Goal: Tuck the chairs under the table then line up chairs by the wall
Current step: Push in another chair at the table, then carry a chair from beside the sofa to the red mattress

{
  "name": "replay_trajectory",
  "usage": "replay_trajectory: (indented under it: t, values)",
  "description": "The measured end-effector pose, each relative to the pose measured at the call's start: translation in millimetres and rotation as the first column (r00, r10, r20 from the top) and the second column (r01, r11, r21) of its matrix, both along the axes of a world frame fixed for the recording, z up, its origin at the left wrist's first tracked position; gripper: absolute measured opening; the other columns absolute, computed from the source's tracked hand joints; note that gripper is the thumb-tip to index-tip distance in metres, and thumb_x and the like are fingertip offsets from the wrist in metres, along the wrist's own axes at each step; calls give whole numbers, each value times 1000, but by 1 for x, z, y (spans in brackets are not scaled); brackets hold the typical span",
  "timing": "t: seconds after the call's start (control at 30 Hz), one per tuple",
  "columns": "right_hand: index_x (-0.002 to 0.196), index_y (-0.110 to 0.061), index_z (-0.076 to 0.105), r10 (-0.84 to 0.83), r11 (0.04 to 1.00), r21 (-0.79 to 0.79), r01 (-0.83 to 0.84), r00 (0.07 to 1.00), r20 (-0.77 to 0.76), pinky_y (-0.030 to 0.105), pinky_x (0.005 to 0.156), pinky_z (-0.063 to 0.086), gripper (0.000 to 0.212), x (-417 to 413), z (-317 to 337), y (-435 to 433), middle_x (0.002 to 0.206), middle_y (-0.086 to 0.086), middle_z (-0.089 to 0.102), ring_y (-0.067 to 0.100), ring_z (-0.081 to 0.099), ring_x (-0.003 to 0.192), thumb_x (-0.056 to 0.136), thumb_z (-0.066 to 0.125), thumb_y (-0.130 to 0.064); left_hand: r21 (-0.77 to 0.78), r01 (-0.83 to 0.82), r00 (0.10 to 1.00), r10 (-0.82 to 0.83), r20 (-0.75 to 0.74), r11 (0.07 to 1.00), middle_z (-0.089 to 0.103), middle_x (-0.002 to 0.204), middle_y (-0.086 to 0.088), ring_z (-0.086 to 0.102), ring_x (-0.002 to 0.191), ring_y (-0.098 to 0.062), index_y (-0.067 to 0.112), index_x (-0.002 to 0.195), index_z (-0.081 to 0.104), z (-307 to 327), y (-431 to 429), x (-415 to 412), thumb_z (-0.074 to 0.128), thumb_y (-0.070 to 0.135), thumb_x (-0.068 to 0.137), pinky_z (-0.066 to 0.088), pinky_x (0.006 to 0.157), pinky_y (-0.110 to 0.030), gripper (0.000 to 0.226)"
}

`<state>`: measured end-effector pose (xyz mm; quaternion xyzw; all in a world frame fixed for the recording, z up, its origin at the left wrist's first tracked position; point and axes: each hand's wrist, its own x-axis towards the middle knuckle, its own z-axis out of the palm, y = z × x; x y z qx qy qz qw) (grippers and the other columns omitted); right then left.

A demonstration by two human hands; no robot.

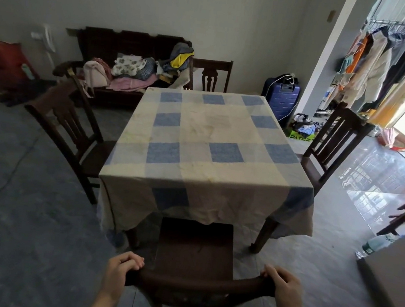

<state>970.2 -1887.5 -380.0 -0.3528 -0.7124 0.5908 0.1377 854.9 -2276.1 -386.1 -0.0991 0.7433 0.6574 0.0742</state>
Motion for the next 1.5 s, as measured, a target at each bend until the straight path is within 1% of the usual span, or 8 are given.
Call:
replay_trajectory:
  t: [0.23,0.3,0.4,0.53,0.87,1.0,1.27,1.5]
  values:
    - [77,-7,81,231,973,28,-230,971,-67,48,90,54,27,-17,54,7,80,10,79,32,73,88,98,63,-6,-38,139,985,-142,-100,990,79,82,-10,69,96,-40,5,73,78,49,7,-19,52,-16,86,50,80,-31,36]
    - [88,-1,78,262,964,11,-265,948,-178,51,91,55,24,-32,83,7,88,15,79,37,73,94,101,58,-5,108,95,988,-81,-132,990,80,97,-13,69,105,-37,4,93,77,77,14,-24,49,-8,94,53,88,-28,31]
    - [103,0,75,302,942,-39,-334,891,-340,35,86,61,23,-64,124,0,99,14,80,33,74,101,103,53,-9,306,70,987,-21,-161,949,75,120,-17,68,115,-32,11,116,70,122,27,-36,41,9,105,47,104,-46,31]
    - [119,-7,70,416,862,-54,-504,763,-495,39,93,59,31,-108,178,-30,116,11,77,28,73,110,103,51,-25,445,105,963,20,-268,889,72,130,-11,66,121,-29,17,133,62,197,30,-49,41,33,106,48,104,-48,38]
    - [130,-19,65,557,651,-33,-759,507,-658,34,91,59,39,-177,250,-142,128,5,73,25,70,118,99,54,-40,452,-29,881,236,-410,892,70,136,-8,66,124,-26,22,139,59,294,-34,-31,34,45,104,49,102,-47,49]
    - [132,-23,66,603,565,-33,-824,440,-666,35,93,59,37,-195,254,-186,131,6,72,26,68,121,100,56,-42,470,-106,848,326,-417,876,67,139,-12,63,127,-30,15,146,54,303,-78,-17,31,42,107,47,106,-51,53]
    - [133,-24,65,693,389,-13,-921,301,-655,41,98,53,35,-230,255,-295,133,10,70,30,65,126,103,53,-37,518,-232,775,478,-413,823,68,138,-12,63,128,-32,22,133,65,297,-174,-9,37,45,105,48,101,-49,47]
    - [130,-19,67,710,334,4,-943,248,-659,38,90,57,36,-266,264,-425,128,12,72,31,69,119,98,55,-33,577,-279,715,567,-409,768,68,138,-13,64,127,-32,20,132,66,282,-295,-36,40,47,103,47,106,-53,47]
